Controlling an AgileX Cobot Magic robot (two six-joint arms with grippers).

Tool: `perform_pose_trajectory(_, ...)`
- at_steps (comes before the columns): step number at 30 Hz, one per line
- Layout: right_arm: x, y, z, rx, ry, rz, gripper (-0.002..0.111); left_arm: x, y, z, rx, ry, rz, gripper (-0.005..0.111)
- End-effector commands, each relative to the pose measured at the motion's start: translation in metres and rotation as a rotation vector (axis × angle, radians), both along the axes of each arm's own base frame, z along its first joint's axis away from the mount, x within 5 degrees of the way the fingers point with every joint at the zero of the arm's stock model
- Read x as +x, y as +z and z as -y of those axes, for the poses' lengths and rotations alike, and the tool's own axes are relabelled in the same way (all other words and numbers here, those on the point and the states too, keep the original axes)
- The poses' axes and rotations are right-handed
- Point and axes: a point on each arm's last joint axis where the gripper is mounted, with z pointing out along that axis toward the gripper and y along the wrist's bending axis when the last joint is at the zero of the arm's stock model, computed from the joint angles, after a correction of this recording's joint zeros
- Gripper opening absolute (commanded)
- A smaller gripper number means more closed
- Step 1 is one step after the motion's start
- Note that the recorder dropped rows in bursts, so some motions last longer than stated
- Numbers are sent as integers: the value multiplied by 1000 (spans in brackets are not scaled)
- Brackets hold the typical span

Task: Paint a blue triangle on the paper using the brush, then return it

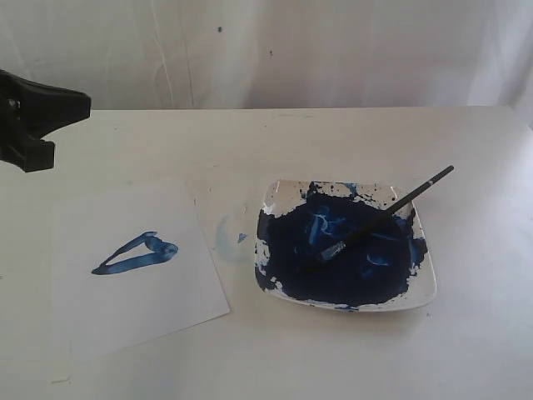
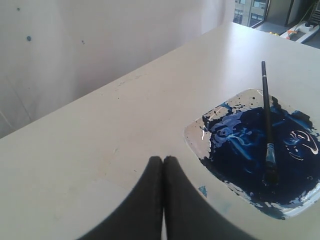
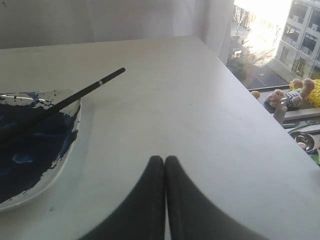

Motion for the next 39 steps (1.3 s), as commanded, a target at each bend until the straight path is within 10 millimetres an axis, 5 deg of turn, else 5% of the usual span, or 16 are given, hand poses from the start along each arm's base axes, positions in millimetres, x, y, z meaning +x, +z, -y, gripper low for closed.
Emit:
perform_pose_trajectory(1,0,1,0,-11,0,13,0,-2,-1,1,-16,-9,-8,0)
perform_pose_trajectory(39,0,1,-3,-11,56,13,0,-1,-1,0,-10,7,-5,0)
